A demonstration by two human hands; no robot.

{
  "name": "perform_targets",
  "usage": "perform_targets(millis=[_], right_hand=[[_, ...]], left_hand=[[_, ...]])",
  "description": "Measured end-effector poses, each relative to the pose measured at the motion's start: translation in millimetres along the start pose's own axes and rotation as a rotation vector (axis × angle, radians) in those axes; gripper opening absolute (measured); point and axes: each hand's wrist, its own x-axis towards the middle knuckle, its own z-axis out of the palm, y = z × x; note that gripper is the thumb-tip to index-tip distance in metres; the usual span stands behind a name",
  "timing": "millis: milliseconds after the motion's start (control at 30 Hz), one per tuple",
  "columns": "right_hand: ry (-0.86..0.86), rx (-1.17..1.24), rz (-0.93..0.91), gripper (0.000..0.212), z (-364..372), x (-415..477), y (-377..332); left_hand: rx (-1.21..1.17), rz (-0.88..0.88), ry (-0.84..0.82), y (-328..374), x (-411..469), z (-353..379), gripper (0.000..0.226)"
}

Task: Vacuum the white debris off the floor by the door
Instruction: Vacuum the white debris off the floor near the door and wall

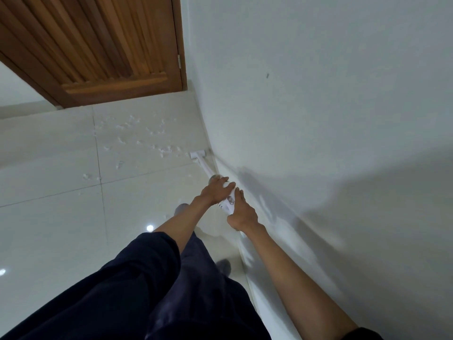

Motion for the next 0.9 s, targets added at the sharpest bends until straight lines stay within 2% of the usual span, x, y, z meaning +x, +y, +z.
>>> perform_targets(millis=[233,533,700,900], right_hand=[[0.016,-0.012,-0.024,0.092,20,-37,29],[0.029,-0.003,0.009,0.091,49,-67,43],[0.027,0.058,0.046,0.091,67,-83,43],[0.031,0.065,0.059,0.088,83,-94,44]], left_hand=[[0.069,0.000,-0.010,3,-37,40,0.046],[-0.047,-0.041,0.007,-25,-64,65,0.063],[0.077,0.029,-0.107,-28,-84,72,0.047],[0.090,0.034,-0.118,-45,-89,81,0.041]])
